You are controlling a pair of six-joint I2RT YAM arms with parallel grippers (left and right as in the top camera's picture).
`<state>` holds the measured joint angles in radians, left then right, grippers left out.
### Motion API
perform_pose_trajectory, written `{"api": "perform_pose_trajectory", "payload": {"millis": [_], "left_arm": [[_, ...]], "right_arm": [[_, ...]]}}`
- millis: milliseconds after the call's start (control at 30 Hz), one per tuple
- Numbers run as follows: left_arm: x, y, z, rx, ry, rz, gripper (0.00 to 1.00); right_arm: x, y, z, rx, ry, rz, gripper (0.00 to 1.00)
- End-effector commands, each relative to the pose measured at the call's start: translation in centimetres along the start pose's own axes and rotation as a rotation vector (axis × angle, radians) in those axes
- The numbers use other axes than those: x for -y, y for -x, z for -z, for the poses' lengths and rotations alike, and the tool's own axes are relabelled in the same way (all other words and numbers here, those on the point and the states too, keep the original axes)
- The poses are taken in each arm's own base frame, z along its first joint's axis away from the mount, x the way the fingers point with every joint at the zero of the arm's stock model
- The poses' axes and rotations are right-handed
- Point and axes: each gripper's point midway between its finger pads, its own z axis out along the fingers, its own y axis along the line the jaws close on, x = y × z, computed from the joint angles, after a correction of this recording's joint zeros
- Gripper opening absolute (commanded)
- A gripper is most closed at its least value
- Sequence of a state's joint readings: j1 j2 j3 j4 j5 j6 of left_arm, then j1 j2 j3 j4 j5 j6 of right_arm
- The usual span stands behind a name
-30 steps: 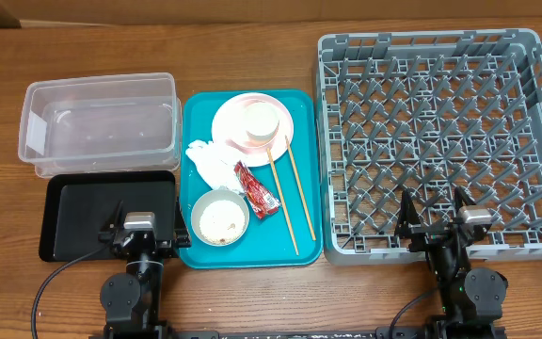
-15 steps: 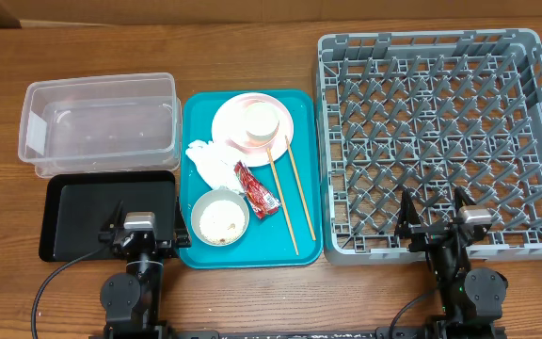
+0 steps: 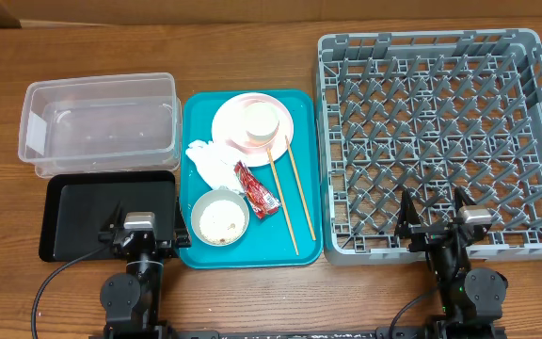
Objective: Sort waste into correct bins and load items into the dishwasher
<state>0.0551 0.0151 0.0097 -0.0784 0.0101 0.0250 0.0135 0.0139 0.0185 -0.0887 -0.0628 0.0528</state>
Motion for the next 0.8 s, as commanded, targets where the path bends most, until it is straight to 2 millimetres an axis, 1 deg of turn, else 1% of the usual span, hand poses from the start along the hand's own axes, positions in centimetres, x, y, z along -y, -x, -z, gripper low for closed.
{"api": "perform_pose_trajectory", "payload": {"millis": [0,367,400,433,500,600,667,767], "left_arm": [[-0.4,0.0,0.0,0.006,0.019,0.011,1.00],[-0.4,0.0,0.0,0.007,0.018,0.011,1.00],[-0.4,0.2,0.0,0.016,0.019,0.010,1.00],[-0.4,0.7,0.0,0.036,0.018,0.010,1.00],[0.3,1.8,0.1,0.078,-0.023,0.011,1.00],[2.4,3.0,0.4,0.119,-0.143,0.003,1.00],[4.1,4.0,1.1,0.130,-0.245,0.010,1.00],[5.0,6.4,2.3,0.133,-0.311,0.100,1.00]], "right_arm": [[0.2,0.0,0.0,0.010,-0.008,-0.007,1.00],[0.2,0.0,0.0,0.010,-0.008,-0.007,1.00],[0.2,0.0,0.0,0.010,-0.009,-0.007,1.00],[0.2,0.0,0.0,0.010,-0.008,-0.007,1.00],[0.2,0.0,0.0,0.010,-0.009,-0.007,1.00],[0.2,0.0,0.0,0.010,-0.008,-0.007,1.00],[0.2,0.0,0.0,0.010,-0.008,-0.007,1.00],[0.2,0.0,0.0,0.010,-0.008,-0.007,1.00]]}}
